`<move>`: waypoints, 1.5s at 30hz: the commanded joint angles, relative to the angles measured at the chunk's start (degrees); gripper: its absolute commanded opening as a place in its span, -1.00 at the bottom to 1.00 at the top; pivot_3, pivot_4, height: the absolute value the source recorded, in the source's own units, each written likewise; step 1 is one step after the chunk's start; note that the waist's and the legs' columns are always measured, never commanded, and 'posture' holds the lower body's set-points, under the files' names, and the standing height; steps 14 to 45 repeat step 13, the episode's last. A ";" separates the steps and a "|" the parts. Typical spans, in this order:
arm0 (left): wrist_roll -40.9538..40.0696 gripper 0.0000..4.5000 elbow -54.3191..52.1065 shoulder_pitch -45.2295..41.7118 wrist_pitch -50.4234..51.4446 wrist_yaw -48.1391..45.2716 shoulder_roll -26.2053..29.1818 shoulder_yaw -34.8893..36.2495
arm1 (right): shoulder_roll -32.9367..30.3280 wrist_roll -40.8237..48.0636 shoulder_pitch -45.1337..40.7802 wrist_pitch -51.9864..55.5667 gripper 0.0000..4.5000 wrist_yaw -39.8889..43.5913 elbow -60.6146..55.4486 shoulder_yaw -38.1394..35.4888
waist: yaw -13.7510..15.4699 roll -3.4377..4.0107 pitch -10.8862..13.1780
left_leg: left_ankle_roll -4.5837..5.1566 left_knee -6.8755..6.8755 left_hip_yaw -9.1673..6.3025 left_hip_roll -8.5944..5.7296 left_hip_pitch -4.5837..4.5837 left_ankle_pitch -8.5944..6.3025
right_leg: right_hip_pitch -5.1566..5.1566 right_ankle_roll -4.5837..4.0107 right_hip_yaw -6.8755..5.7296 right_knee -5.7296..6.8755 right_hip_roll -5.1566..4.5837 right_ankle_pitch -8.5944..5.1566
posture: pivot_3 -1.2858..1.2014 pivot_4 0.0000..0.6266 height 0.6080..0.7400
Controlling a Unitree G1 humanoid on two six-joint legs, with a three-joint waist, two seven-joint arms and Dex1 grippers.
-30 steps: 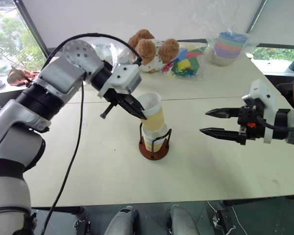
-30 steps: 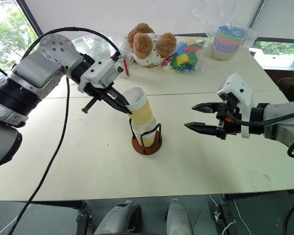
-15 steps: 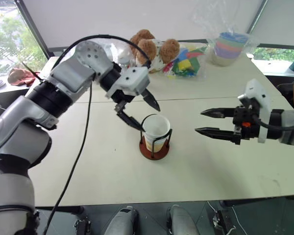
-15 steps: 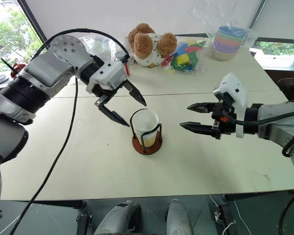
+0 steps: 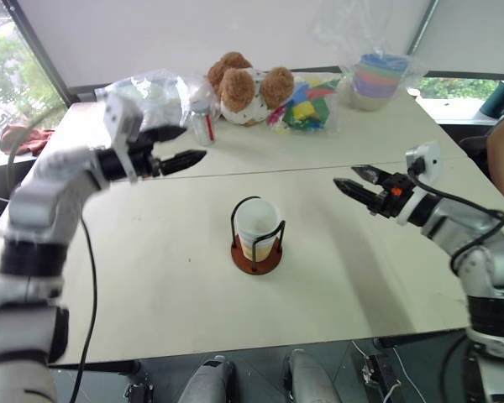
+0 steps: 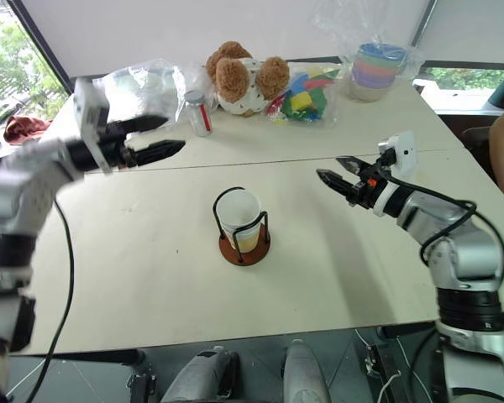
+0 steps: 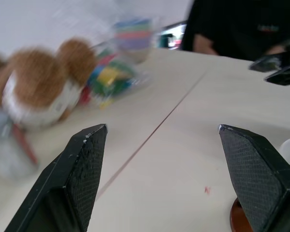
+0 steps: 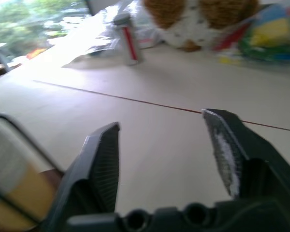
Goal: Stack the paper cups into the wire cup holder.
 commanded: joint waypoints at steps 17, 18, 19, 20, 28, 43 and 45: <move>10.83 0.68 -21.05 29.10 -6.46 30.87 -24.66 11.57 | 8.22 -13.35 -4.39 -25.81 0.32 -12.25 23.04 -1.71 | 2.35 0.11 -0.16 | 0.00 -0.04 0.12 -0.03 0.40 -0.02 | 0.42 -0.15 0.06 -0.15 0.07 0.09 | 0.03 -0.52 1.00; 10.83 0.68 -21.05 29.10 -6.46 30.87 -24.66 11.57 | 8.22 -13.35 -4.39 -25.81 0.32 -12.25 23.04 -1.71 | 2.35 0.11 -0.16 | 0.00 -0.04 0.12 -0.03 0.40 -0.02 | 0.42 -0.15 0.06 -0.15 0.07 0.09 | 0.03 -0.52 1.00; 10.83 0.68 -21.05 29.10 -6.46 30.87 -24.66 11.57 | 8.22 -13.35 -4.39 -25.81 0.32 -12.25 23.04 -1.71 | 2.35 0.11 -0.16 | 0.00 -0.04 0.12 -0.03 0.40 -0.02 | 0.42 -0.15 0.06 -0.15 0.07 0.09 | 0.03 -0.52 1.00; 10.83 0.68 -21.05 29.10 -6.46 30.87 -24.66 11.57 | 8.22 -13.35 -4.39 -25.81 0.32 -12.25 23.04 -1.71 | 2.35 0.11 -0.16 | 0.00 -0.04 0.12 -0.03 0.40 -0.02 | 0.42 -0.15 0.06 -0.15 0.07 0.09 | 0.03 -0.52 1.00; 10.83 0.68 -21.05 29.10 -6.46 30.87 -24.66 11.57 | 8.22 -13.35 -4.39 -25.81 0.32 -12.25 23.04 -1.71 | 2.35 0.11 -0.16 | 0.00 -0.04 0.12 -0.03 0.40 -0.02 | 0.42 -0.15 0.06 -0.15 0.07 0.09 | 0.03 -0.52 1.00; 10.83 0.68 -21.05 29.10 -6.46 30.87 -24.66 11.57 | 8.22 -13.35 -4.39 -25.81 0.32 -12.25 23.04 -1.71 | 2.35 0.11 -0.16 | 0.00 -0.04 0.12 -0.03 0.40 -0.02 | 0.42 -0.15 0.06 -0.15 0.07 0.09 | 0.03 -0.52 1.00; 10.83 0.68 -21.05 29.10 -6.46 30.87 -24.66 11.57 | 8.22 -13.35 -4.39 -25.81 0.32 -12.25 23.04 -1.71 | 2.35 0.11 -0.16 | 0.00 -0.04 0.12 -0.03 0.40 -0.02 | 0.42 -0.15 0.06 -0.15 0.07 0.09 | 0.03 -0.52 1.00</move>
